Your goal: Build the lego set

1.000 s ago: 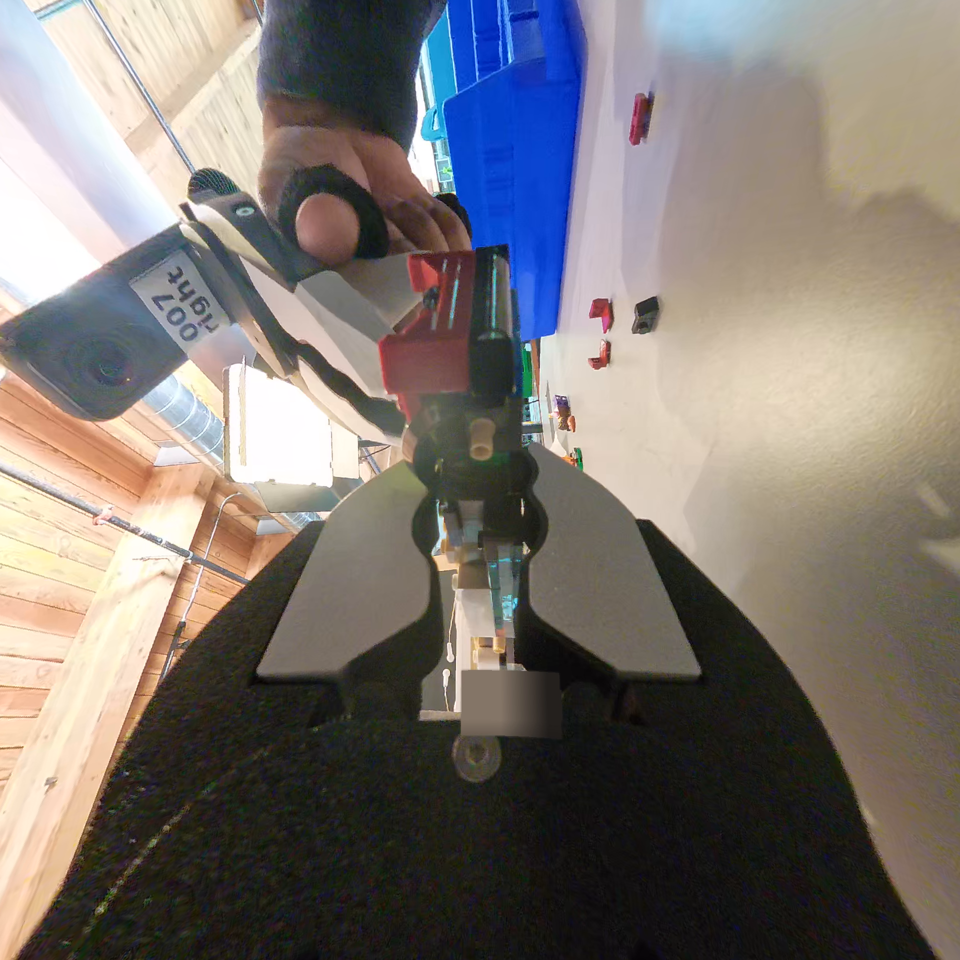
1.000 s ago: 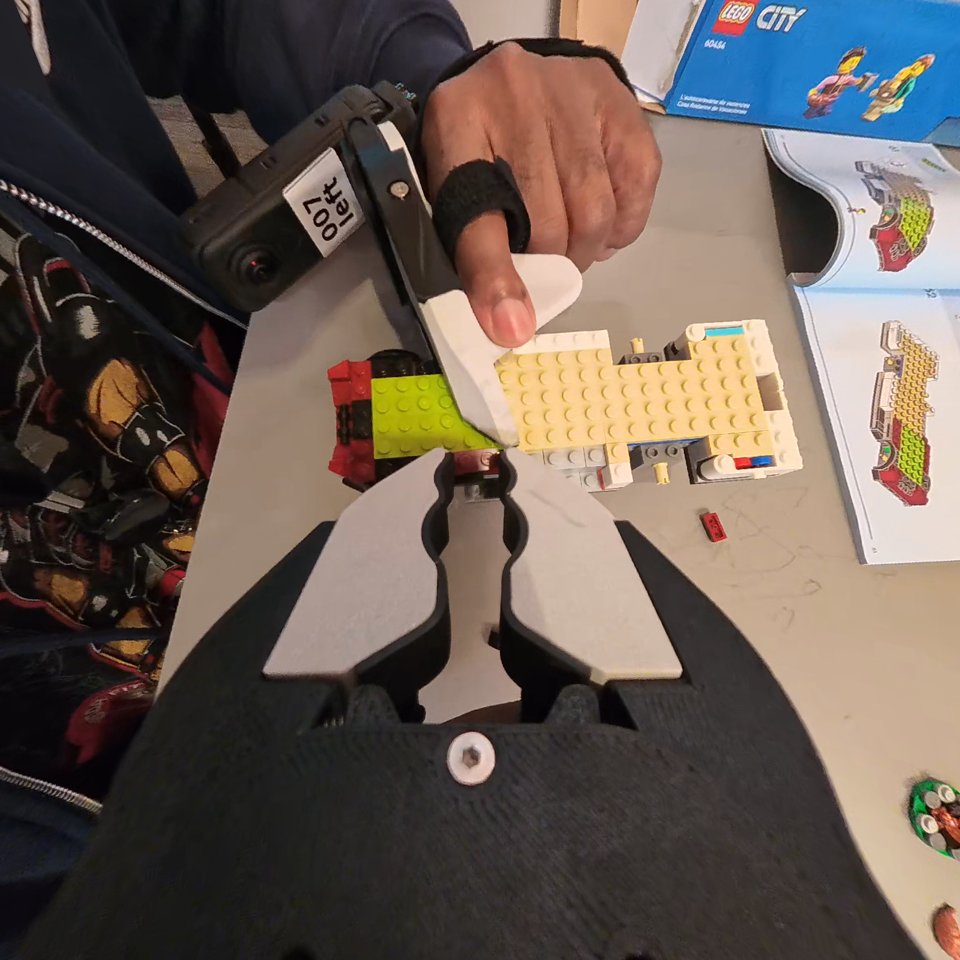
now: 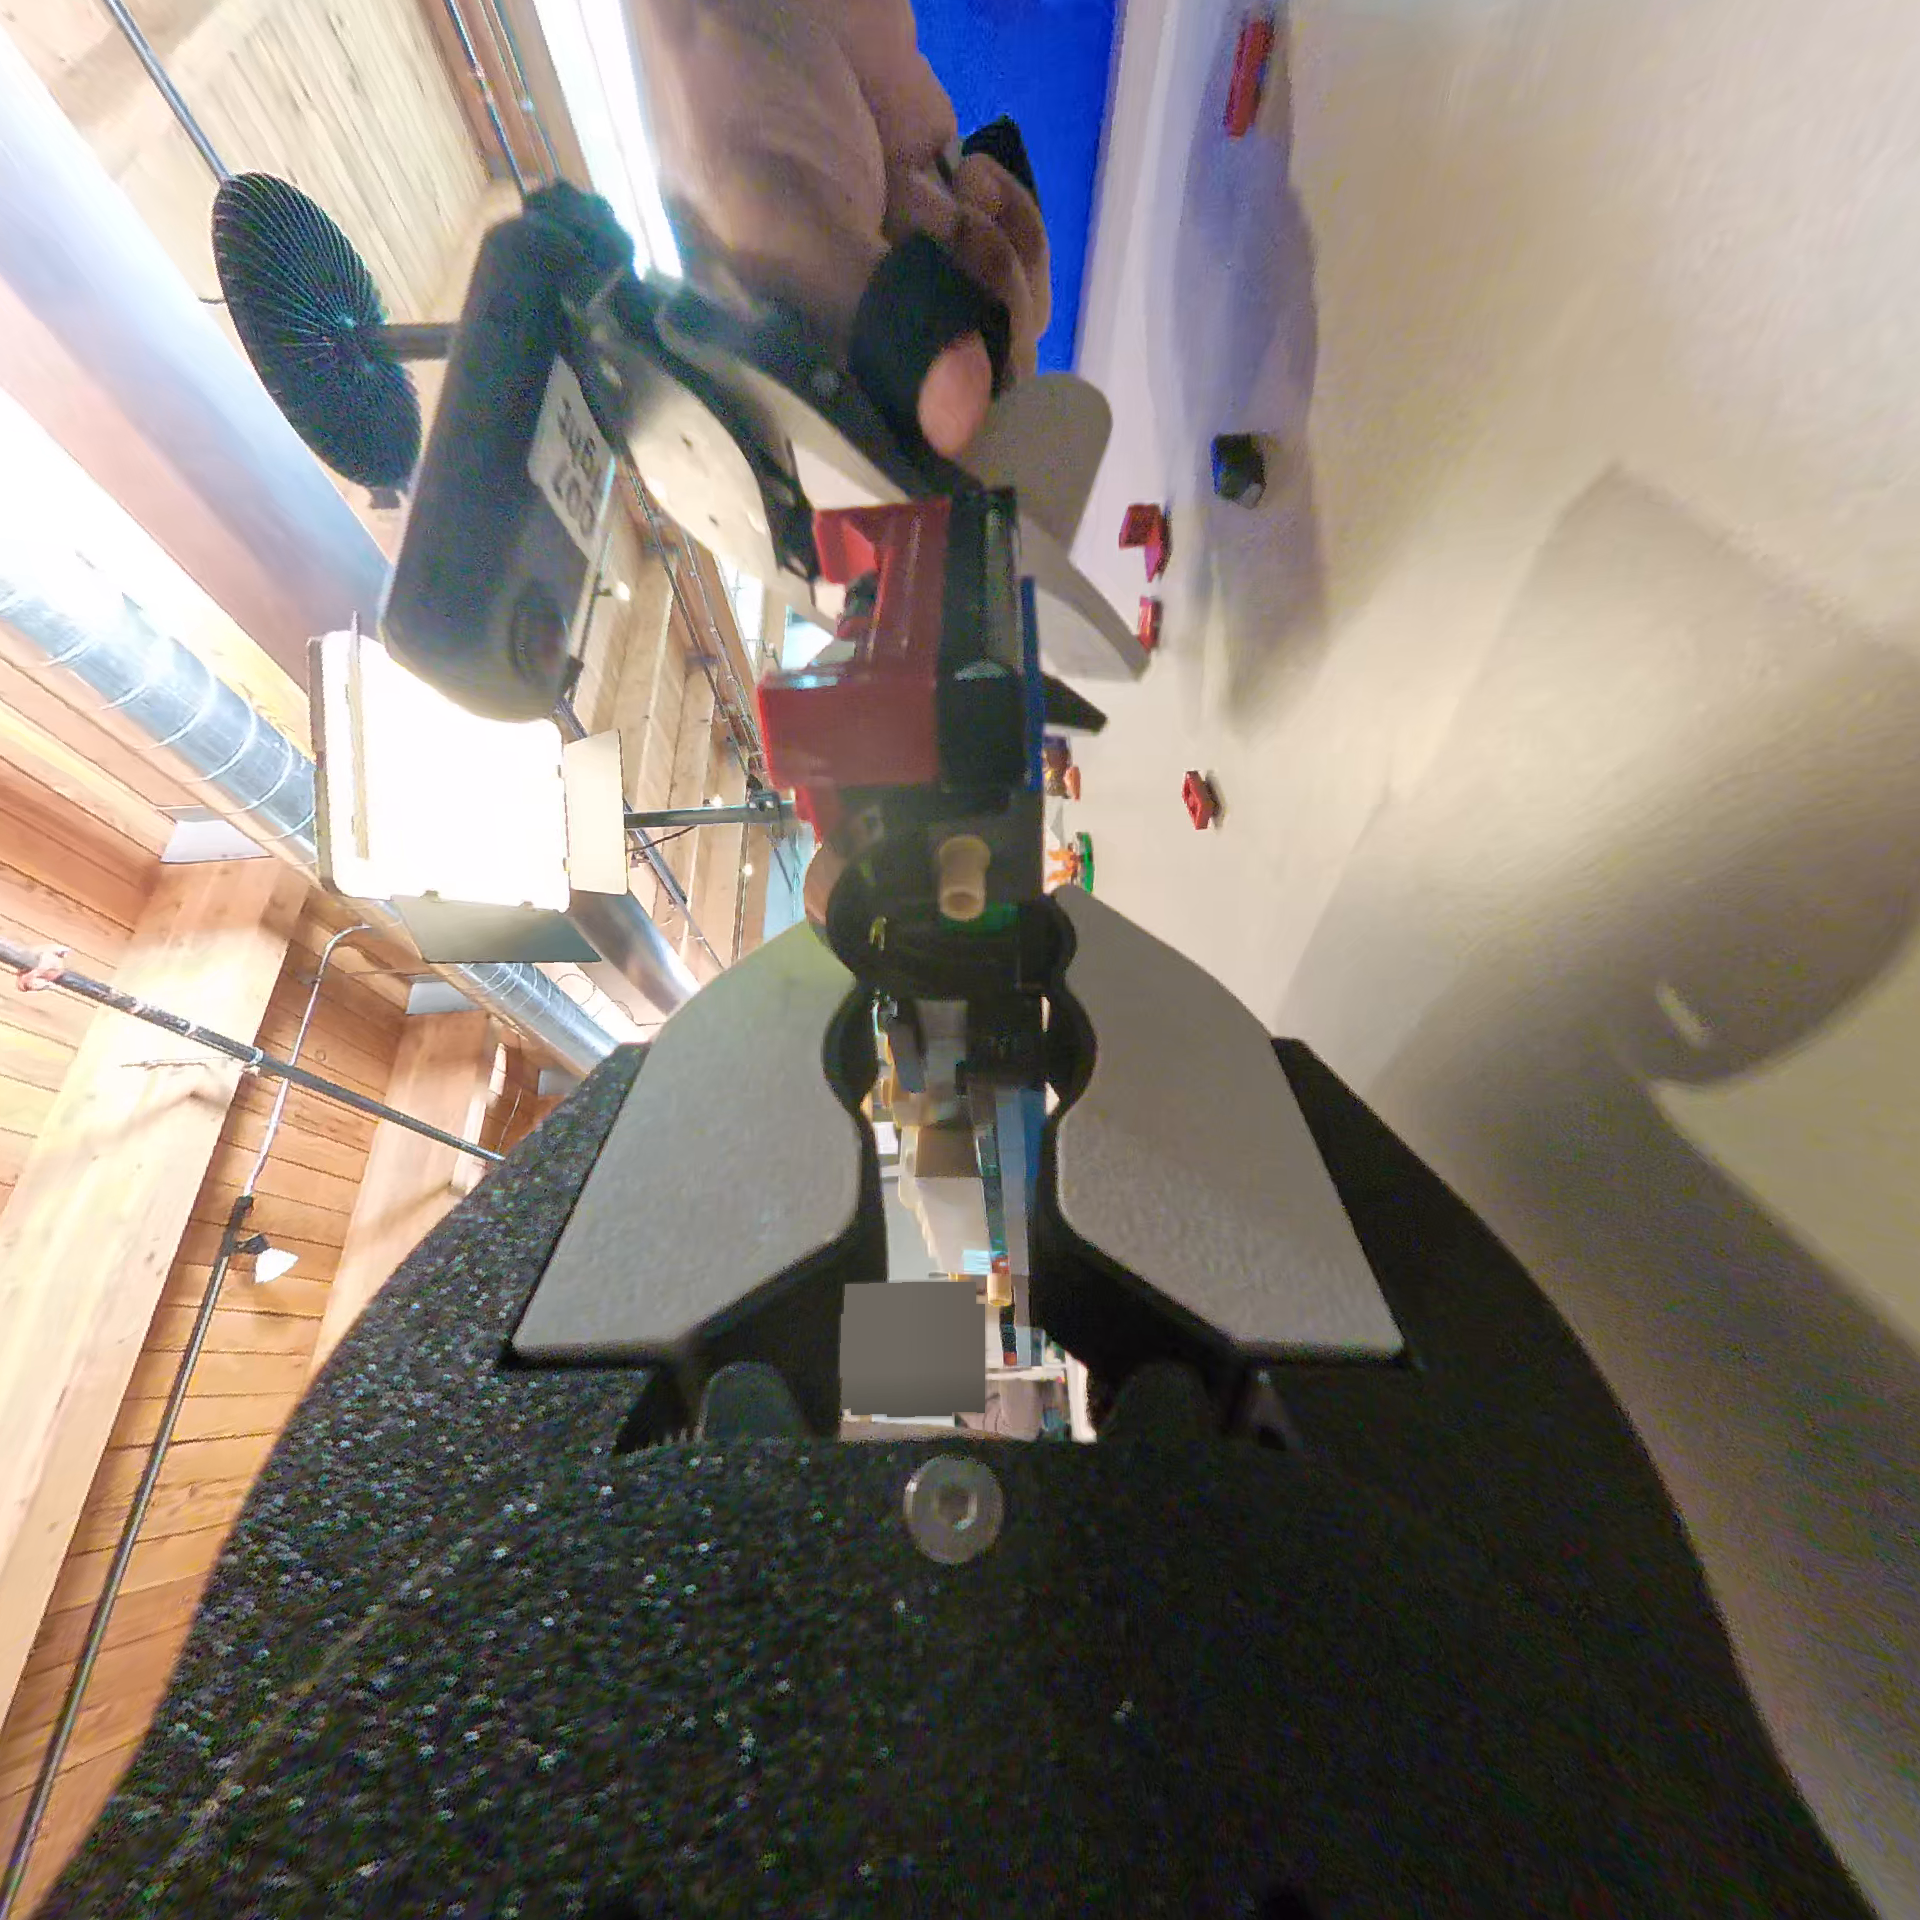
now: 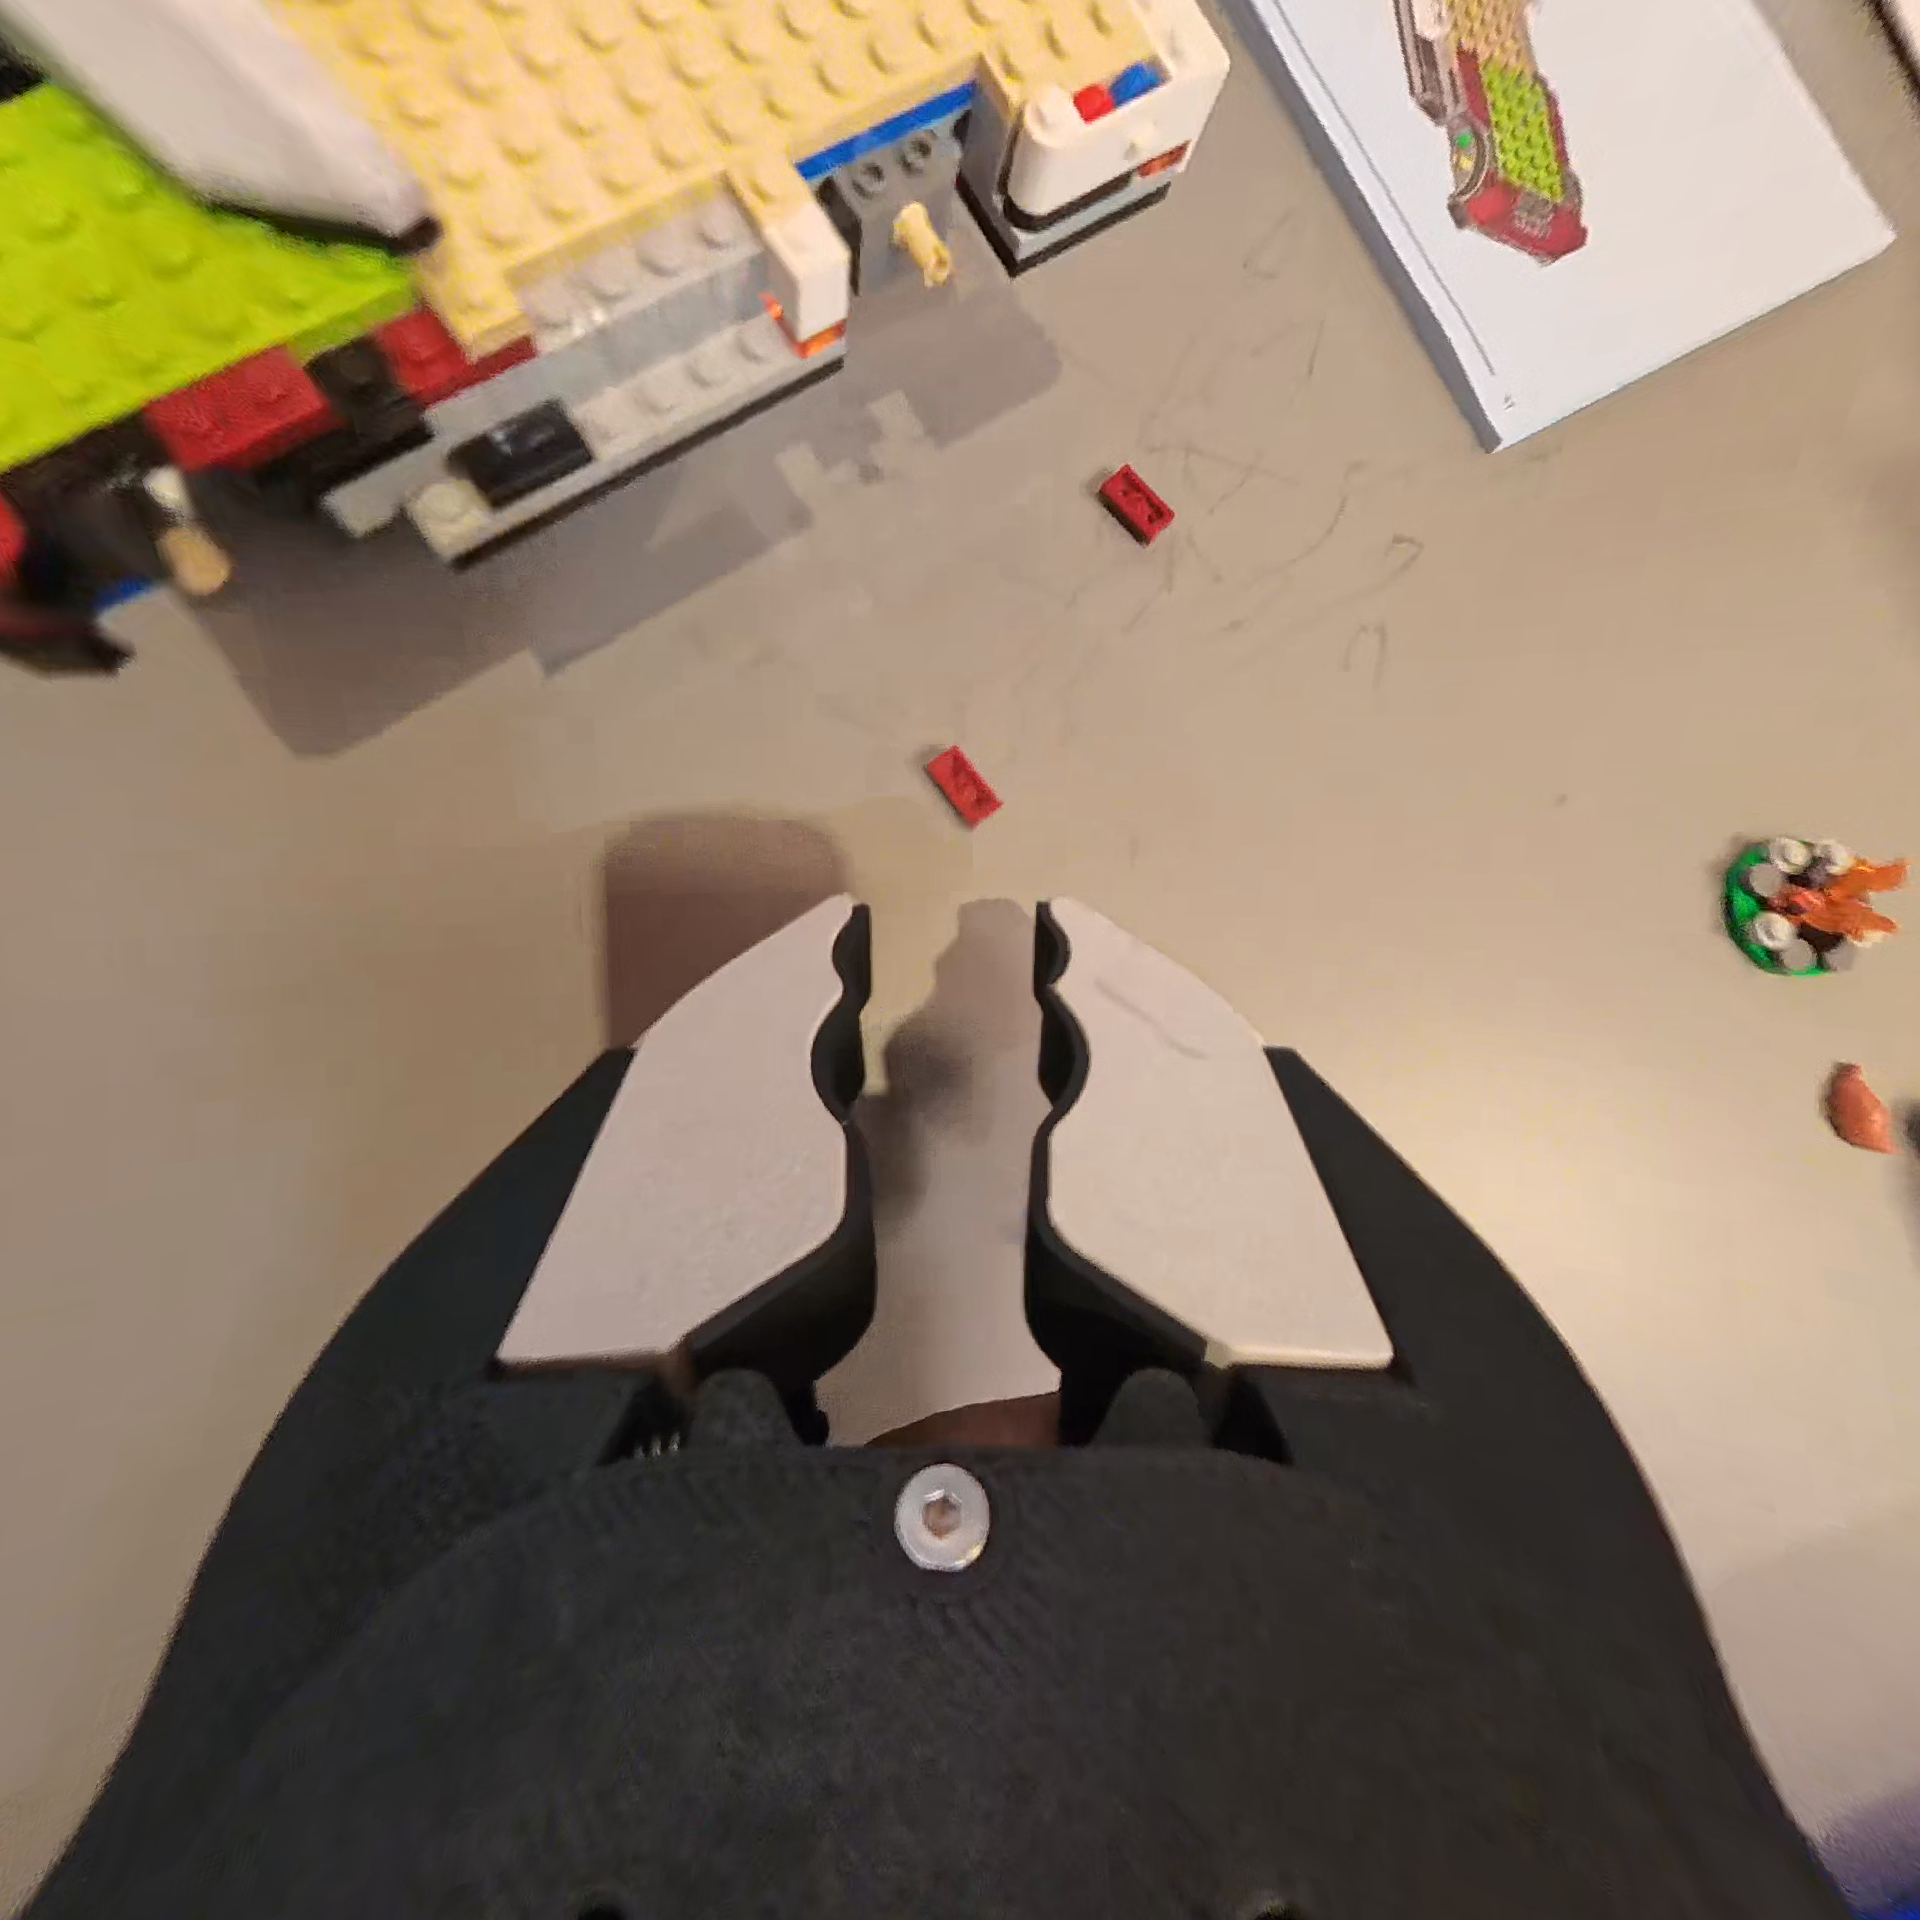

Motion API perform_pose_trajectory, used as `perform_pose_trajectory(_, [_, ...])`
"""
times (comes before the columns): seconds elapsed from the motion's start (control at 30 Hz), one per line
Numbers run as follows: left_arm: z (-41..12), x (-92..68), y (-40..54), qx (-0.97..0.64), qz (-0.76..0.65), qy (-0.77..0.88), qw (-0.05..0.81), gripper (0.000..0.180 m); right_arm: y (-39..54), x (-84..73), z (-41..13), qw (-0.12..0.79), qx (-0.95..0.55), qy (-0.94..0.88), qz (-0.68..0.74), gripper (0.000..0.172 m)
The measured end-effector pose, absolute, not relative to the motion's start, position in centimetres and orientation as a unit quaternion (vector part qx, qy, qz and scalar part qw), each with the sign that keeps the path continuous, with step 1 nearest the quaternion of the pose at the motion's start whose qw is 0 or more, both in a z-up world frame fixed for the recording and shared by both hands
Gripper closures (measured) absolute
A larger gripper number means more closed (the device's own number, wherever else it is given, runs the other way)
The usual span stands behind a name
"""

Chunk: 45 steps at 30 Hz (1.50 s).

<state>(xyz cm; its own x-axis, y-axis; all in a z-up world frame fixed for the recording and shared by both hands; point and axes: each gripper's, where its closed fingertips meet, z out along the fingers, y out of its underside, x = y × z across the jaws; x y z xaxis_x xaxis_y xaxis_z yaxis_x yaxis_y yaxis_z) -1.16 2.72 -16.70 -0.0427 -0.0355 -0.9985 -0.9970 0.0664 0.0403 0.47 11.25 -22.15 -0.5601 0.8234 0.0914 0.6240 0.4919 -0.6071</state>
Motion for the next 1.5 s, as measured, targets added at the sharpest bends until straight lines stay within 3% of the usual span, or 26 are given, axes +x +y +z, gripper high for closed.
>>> perform_pose_trajectory(0.2, [-16.5, -1.4, 2.6, -0.487, 0.483, 0.532, 0.497, 0.152, 10.4, -1.5, -23.9, 0.197, -0.420, -0.856, 0.229, 0.143])
perform_pose_trajectory(0.47, [-16.7, -1.3, 2.6, -0.494, 0.475, 0.534, 0.495, 0.152, 10.3, -2.2, -24.0, 0.180, -0.389, -0.874, 0.230, 0.163])
perform_pose_trajectory(0.63, [-17.1, -1.8, 2.7, -0.506, 0.476, 0.533, 0.483, 0.152, 9.3, -2.6, -19.9, 0.266, -0.314, -0.854, 0.318, 0.162])
perform_pose_trajectory(0.77, [-17.3, -2.0, 2.8, -0.514, 0.472, 0.530, 0.483, 0.152, 9.7, -2.4, -16.8, 0.307, -0.306, -0.812, 0.391, 0.150])
perform_pose_trajectory(1.5, [-17.9, -1.5, 3.0, -0.517, 0.469, 0.538, 0.472, 0.152, 11.1, 3.4, -23.3, 0.147, -0.304, -0.893, 0.299, 0.149])
